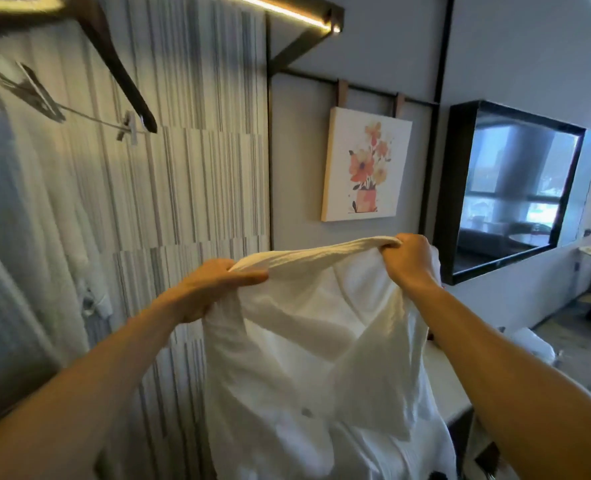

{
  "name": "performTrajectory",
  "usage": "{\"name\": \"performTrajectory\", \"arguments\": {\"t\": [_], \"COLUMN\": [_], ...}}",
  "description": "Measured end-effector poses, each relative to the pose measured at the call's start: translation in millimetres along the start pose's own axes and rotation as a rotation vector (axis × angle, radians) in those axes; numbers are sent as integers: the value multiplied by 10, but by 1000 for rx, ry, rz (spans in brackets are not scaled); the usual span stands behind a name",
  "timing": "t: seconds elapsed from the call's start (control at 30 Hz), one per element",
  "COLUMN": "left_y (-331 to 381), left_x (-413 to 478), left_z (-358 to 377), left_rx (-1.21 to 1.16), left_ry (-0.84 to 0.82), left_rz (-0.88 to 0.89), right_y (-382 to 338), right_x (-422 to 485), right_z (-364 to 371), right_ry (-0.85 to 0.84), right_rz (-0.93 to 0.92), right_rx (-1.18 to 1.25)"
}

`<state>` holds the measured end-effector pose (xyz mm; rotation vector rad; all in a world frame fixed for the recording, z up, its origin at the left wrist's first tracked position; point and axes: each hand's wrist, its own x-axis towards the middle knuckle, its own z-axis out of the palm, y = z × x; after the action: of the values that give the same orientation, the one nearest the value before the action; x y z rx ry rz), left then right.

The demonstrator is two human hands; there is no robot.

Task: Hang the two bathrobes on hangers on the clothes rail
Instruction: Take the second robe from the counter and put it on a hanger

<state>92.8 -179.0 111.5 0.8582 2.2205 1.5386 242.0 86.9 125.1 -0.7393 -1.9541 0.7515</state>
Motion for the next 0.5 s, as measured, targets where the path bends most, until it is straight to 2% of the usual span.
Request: {"name": "performTrajectory", "arguments": {"t": [0.1,0.2,0.3,0.37,0.5], "left_y": [49,88,142,188,192], "left_x": [-510,-999,-1371,-1632,-2066], "left_z": [-234,-454,-644,-761,-929], "left_rx": [503,635,799,817,603], "left_ry": [148,337,458,472,274], "left_rz": [183,290,208,93,-41], "right_y": [-321,-668,-925,-1057,-1141], "right_x": [-427,-840,-1106,-1216,-1412], "right_z": [-306,-586,-723,-790,-927], "right_ry": [23,11,9,17,-14], "right_rz": [-28,-75,-141,-169,-174], "right_rx": [-19,-63,-64,-70,-53]}}
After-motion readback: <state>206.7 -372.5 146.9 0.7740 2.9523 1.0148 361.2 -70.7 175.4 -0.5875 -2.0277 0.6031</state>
